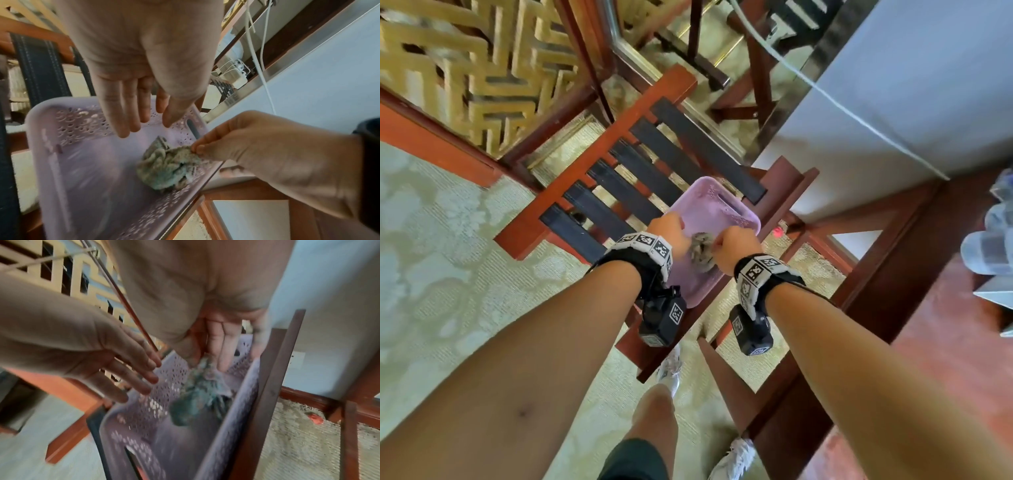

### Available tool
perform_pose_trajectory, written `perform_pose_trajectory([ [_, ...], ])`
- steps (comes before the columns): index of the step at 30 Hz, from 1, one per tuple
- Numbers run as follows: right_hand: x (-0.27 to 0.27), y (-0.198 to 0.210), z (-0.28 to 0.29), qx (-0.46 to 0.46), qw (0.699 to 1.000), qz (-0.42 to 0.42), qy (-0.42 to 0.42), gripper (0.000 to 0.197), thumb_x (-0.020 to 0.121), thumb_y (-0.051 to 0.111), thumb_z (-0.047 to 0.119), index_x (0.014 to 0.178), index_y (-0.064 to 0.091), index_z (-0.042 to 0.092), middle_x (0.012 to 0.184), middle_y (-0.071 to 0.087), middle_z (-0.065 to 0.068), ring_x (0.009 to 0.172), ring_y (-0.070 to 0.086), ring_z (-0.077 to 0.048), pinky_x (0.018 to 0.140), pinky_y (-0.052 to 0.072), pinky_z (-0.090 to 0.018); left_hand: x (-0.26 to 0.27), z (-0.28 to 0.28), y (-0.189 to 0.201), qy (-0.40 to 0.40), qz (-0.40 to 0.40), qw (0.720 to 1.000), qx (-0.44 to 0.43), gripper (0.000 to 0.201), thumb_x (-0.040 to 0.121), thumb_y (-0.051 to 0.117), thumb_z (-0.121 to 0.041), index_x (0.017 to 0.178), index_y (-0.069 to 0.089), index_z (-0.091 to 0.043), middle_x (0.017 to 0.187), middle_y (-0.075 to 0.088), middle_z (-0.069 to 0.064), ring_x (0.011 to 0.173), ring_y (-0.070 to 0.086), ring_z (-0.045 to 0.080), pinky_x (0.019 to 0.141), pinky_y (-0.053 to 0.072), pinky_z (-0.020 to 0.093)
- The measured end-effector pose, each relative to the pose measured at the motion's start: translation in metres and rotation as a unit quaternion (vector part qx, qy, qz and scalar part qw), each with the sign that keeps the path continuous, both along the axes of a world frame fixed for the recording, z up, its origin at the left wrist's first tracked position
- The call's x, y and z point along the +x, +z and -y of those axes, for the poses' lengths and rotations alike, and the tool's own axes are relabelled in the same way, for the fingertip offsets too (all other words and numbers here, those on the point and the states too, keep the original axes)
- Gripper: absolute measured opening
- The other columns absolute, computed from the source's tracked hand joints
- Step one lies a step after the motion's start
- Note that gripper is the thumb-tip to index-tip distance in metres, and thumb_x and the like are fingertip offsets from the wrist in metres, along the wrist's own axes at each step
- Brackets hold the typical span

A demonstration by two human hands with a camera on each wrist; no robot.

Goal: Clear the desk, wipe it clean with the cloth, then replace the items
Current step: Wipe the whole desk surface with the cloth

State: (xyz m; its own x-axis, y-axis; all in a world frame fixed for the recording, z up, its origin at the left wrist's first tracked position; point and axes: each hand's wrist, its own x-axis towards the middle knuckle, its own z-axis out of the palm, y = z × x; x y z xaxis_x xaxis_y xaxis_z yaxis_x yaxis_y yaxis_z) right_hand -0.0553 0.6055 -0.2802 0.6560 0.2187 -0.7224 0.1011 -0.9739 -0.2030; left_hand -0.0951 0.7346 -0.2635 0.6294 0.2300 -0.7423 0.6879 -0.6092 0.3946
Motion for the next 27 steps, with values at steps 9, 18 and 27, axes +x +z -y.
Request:
perform_pose_trajectory([
  [9,-0.007,0.126,0.043,0.141,0.984,0.069,-0.079,0.032,0.098,0.037,0.015,0.118,0.06,0.005,0.118,0.063,-0.018,0.109,0.059,-0.035,0.094,0.048,-0.039,0.01,0.046,0.104,-0.173,0.082,0.981,-0.039,0.026,0.085,0.06,-0.007,0.11,0.065,-0.012,0.108,0.065,0.002,0.084,0.056,0.012,0.065,0.037,0.006],
  [18,-0.066,0.205,0.185,0.262,0.91,0.118,-0.299,0.06,0.077,0.07,0.057,0.111,0.049,0.012,0.103,0.064,-0.008,0.091,0.064,-0.025,0.084,0.055,-0.043,-0.039,0.181,0.2,-0.217,0.236,0.946,-0.038,0.011,0.093,0.045,-0.008,0.102,0.051,-0.008,0.107,0.058,0.022,0.099,0.057,0.036,0.073,0.041,0.034],
  [27,-0.152,0.244,0.334,0.251,0.889,0.231,-0.305,0.022,0.09,0.063,0.039,0.089,0.071,0.019,0.091,0.072,-0.009,0.083,0.067,-0.027,0.079,0.055,-0.037,-0.117,0.305,0.233,-0.216,0.283,0.929,-0.1,0.048,0.091,0.046,-0.058,0.093,0.051,-0.01,0.082,0.054,0.004,0.076,0.051,0.021,0.068,0.037,0.031],
])
